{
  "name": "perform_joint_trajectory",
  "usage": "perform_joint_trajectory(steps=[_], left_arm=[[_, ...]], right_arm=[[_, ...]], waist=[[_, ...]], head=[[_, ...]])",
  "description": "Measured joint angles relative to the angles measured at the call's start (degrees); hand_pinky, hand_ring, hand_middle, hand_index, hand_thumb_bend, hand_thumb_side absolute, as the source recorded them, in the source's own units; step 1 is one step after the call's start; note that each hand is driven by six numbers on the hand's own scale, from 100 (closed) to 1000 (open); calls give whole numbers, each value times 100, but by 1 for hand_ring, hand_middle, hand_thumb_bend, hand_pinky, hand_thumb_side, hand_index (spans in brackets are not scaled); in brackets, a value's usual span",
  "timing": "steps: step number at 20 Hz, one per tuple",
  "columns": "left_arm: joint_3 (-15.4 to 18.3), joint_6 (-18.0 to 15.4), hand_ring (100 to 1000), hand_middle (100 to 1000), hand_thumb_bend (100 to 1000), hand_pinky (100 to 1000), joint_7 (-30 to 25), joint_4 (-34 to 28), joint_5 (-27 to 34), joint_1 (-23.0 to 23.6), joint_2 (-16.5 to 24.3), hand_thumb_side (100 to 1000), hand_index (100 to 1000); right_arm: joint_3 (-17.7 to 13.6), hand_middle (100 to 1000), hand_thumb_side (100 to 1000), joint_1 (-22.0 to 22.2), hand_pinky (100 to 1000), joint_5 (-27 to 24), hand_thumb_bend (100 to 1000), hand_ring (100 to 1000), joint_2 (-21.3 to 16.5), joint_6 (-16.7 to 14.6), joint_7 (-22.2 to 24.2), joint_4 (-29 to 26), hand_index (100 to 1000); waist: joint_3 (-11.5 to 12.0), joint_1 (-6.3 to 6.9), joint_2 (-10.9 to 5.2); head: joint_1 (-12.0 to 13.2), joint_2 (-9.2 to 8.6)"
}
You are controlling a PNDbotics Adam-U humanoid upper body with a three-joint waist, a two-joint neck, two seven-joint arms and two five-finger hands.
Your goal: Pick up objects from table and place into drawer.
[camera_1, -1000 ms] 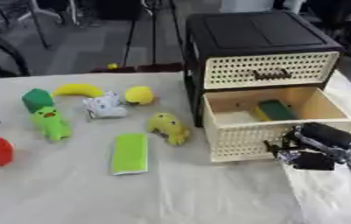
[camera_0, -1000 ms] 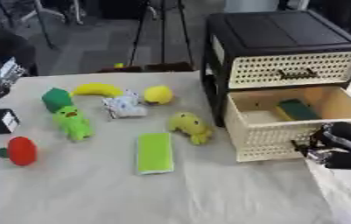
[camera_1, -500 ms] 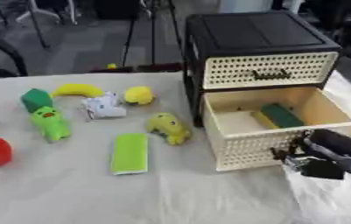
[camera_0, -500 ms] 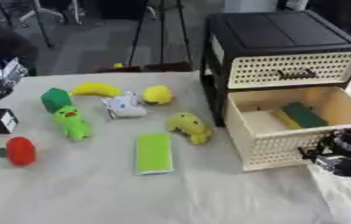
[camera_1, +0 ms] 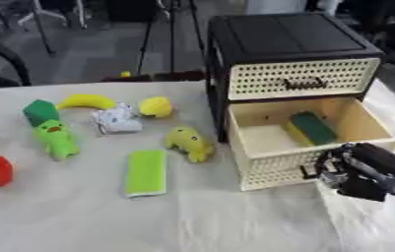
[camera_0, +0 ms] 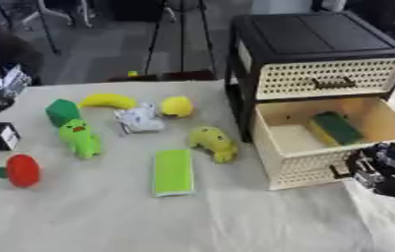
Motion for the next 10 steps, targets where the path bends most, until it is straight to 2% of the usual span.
perform_joint_trajectory(steps=[4,10], left_arm=[[-100,-11,565,557,519,607,-112,61,-25,-1,51,765,665],[-479,-63,572,569,578,612,-528,368,-265,-187,97,760,685]], right_arm=[[-51,215,943,18,100,-95,100,118,0,-22,-82,-146,684],[-251,241,891,103,100,-826,100,142,-6,-34,-94,-521,584]], waist=[[-43,-3,0],[-142,-4,0]], head=[[24,0],[66,0]])
